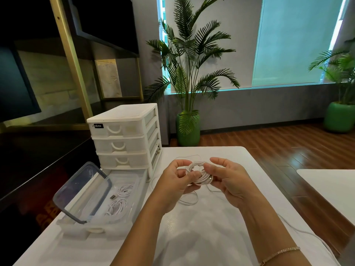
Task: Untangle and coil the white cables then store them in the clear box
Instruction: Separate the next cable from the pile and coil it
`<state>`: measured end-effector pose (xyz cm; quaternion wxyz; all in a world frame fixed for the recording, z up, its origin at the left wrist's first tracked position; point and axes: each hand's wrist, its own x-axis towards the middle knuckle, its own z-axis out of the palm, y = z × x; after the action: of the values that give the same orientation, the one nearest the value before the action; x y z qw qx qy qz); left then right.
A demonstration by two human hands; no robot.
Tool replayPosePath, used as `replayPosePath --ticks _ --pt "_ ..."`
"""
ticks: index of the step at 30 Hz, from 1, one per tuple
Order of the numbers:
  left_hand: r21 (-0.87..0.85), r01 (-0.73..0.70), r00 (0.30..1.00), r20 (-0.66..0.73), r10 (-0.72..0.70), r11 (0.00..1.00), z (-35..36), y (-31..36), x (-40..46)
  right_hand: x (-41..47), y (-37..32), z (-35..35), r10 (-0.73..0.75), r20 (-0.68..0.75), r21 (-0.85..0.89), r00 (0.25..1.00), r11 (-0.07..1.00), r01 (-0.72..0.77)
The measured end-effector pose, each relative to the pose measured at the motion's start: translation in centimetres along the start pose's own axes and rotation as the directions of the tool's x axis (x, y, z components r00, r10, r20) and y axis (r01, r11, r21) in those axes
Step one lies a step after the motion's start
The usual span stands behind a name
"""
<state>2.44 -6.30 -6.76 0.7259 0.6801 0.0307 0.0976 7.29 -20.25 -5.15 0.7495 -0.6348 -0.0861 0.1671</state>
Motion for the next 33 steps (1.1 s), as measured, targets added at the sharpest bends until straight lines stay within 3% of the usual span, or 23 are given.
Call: replayPosePath --ticks 8,17,26,33 --pt "-0.099 0.015 0.998 -0.059 -0.020 0.995 0.6 -0.1 0.2 0.3 0.1 -0.1 -0.003 0.015 -0.019 1.000 1.000 0.004" --pt "0.000 -0.070 0.980 -0.187 0.068 0.998 1.1 -0.5 0.5 0.4 -0.1 -0.3 -0.006 0.047 -0.041 0.999 0.999 0.008" --pt "0.013 -0.027 0.998 -0.059 0.028 1.000 0.7 -0.5 0.3 0.8 0.2 -0.6 0.046 0.044 0.057 0.998 0.997 -0.048" --pt "0.060 -0.071 0.989 -0.128 0.078 0.996 1.4 -0.8 0.4 0.6 0.1 -0.9 0.025 0.091 0.033 0.996 0.999 -0.029"
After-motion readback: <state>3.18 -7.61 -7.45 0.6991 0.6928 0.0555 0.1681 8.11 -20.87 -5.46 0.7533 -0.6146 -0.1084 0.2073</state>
